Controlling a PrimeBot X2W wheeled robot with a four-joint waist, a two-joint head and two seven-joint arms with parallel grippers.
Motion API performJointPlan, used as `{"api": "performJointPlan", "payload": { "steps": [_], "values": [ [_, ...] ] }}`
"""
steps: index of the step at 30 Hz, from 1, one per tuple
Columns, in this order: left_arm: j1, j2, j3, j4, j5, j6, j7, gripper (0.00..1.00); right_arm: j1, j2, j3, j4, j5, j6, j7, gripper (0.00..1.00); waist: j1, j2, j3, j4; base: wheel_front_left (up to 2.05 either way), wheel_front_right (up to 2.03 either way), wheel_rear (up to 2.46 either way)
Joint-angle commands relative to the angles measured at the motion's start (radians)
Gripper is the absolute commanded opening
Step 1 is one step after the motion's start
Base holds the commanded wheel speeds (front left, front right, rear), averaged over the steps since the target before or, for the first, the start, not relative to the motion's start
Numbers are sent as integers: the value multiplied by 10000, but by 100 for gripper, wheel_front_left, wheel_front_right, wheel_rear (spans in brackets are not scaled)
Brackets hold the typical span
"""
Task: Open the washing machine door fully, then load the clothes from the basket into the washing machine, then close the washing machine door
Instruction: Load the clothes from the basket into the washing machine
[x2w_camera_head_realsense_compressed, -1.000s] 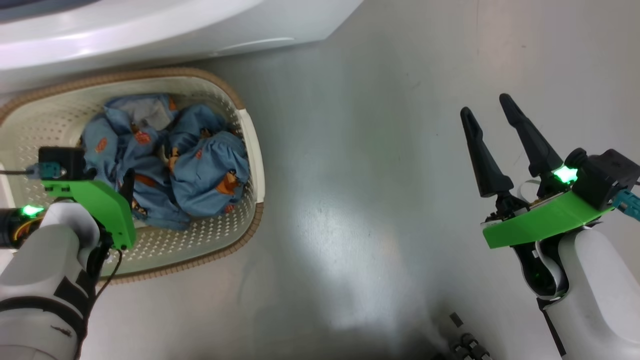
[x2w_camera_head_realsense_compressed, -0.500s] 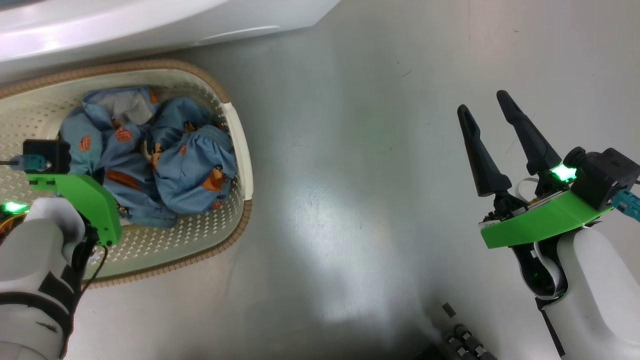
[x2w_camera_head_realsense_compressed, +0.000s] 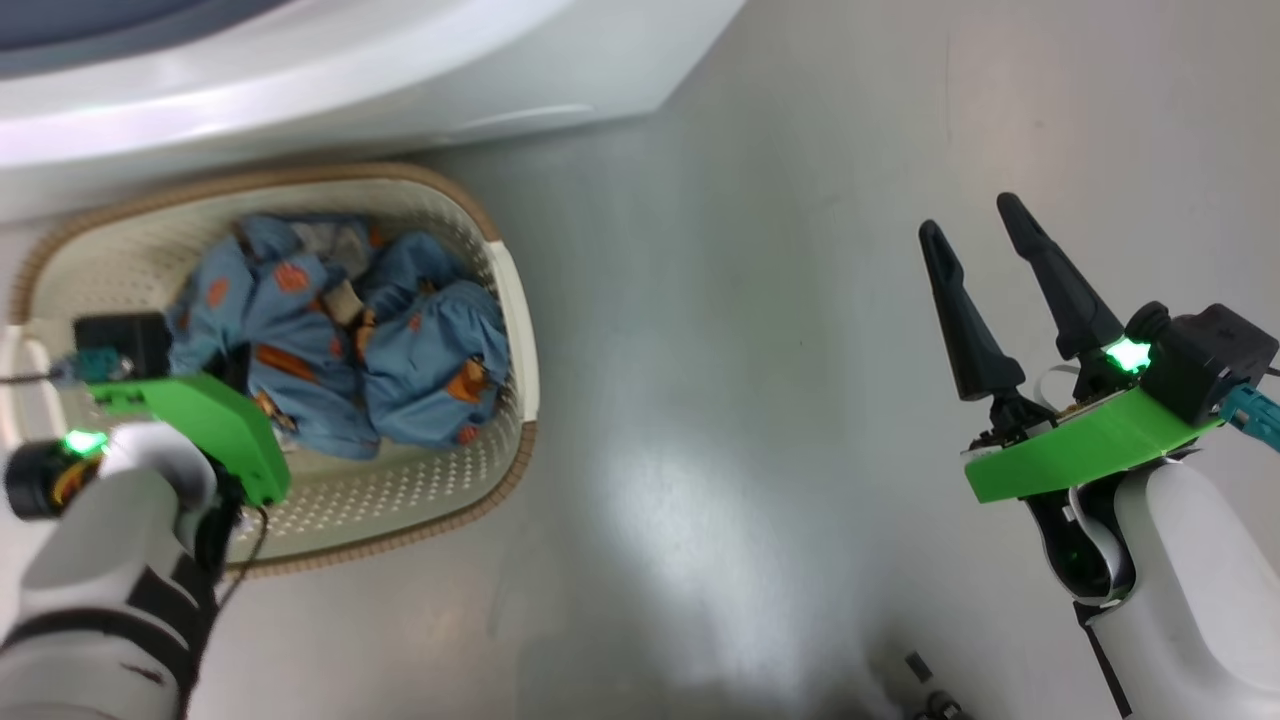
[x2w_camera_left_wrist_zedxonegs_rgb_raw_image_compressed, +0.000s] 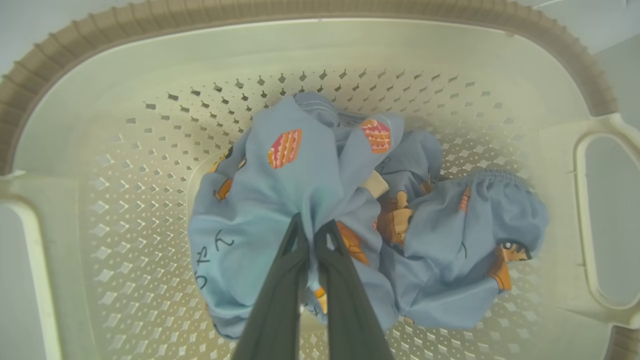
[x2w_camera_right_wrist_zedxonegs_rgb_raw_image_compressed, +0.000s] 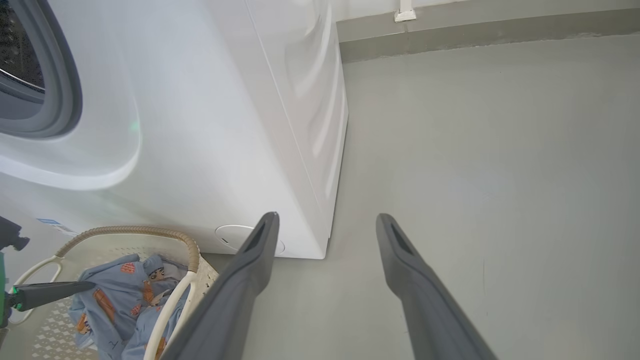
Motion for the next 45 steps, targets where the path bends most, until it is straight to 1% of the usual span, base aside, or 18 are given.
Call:
{"api": "performJointPlan", "payload": {
  "steps": [1, 3, 7, 8, 13, 19, 25, 35, 45],
  "values": [
    [525, 290, 207, -77, -91, -10, -245, 0, 559, -91, 199, -128, -29, 27, -48, 100, 0, 0, -713, 361, 0, 0, 0],
    [644, 243, 246, -160, -171, -11, -317, 0, 607, -113, 207, -105, -26, 27, -48, 100, 0, 0, -873, 414, 0, 0, 0],
    [1154, 124, 299, -615, -396, -13, -457, 0, 851, -215, 232, 33, 5, 27, -48, 100, 0, 0, -1570, 634, 0, 0, 0],
    [1377, 136, 413, -980, -448, -13, -473, 0, 1005, -275, 250, 110, 22, 27, -48, 100, 0, 0, -1930, 742, 0, 0, 0],
    [2177, 222, 1077, -2100, -260, -14, -479, 0, 1438, -402, 235, 235, 85, 27, -48, 100, 0, 0, -2778, 933, 0, 0, 0],
    [3165, 190, 2186, -3274, 434, -14, -481, 0, 1972, -523, 120, 320, 159, 27, -48, 100, 0, 0, -3621, 1042, 0, 0, 0],
    [4236, 24, 3302, -4554, 1309, -14, -481, 0, 2489, -565, -30, 400, 200, 27, -48, 100, 0, 0, -4335, 1134, 0, 0, 0],
    [5844, -418, 4525, -6712, 2365, -15, -482, 0, 3469, -506, -398, 511, 250, 27, -48, 100, 0, 0, -5474, 1341, 0, 0, 0],
    [7627, -771, 5624, -8980, 3283, -15, -482, 0, 4201, -503, -732, 444, 254, 27, -48, 100, 0, 0, -6231, 1365, 0, 0, 0]
  ]
}}
